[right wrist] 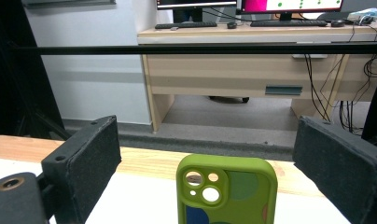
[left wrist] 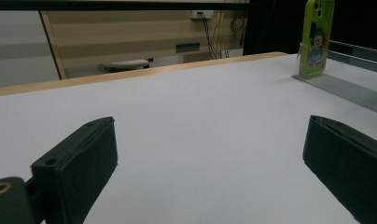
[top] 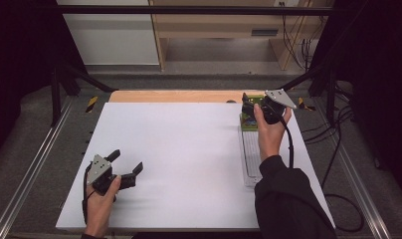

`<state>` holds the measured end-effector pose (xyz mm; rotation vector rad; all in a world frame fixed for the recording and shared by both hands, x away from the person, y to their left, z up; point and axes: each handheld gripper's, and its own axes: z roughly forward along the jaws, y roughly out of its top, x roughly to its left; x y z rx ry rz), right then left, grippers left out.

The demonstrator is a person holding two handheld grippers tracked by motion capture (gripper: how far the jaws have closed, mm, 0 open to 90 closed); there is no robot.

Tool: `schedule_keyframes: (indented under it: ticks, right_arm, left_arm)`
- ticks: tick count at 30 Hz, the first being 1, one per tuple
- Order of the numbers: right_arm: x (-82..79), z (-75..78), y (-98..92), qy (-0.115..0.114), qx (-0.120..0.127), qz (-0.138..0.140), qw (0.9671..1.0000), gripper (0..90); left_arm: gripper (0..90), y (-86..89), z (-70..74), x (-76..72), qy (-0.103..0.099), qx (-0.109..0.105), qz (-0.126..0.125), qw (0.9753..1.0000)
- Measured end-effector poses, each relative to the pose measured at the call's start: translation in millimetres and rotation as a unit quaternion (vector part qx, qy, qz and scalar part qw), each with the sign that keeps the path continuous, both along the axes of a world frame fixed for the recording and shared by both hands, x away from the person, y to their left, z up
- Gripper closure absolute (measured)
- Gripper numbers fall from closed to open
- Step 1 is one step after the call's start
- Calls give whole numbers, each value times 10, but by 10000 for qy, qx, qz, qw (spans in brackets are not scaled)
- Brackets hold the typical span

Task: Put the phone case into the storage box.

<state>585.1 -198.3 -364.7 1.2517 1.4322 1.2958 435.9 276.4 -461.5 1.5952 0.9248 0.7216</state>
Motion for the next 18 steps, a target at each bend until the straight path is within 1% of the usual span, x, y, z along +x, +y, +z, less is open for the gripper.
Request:
schedule_keyframes:
  ticks: [3,6,8,18]
  right_arm:
    - [-22,15,-1,4,1,31,10000,77]
    - [-46,26,4,-11,8,73,10000,75]
    - [-65,34,10,-23,4,98,9999,73]
    - [-173,87,9,-90,51,202,9997,71]
  left_arm:
    - [25,0,4,-4,-25,-7,-1,10000]
    - [20,6,0,-2,-17,32,-19,10000]
    - [21,5,2,-4,-24,6,-16,10000]
    - [20,-6,3,-7,-34,17,-33,10000]
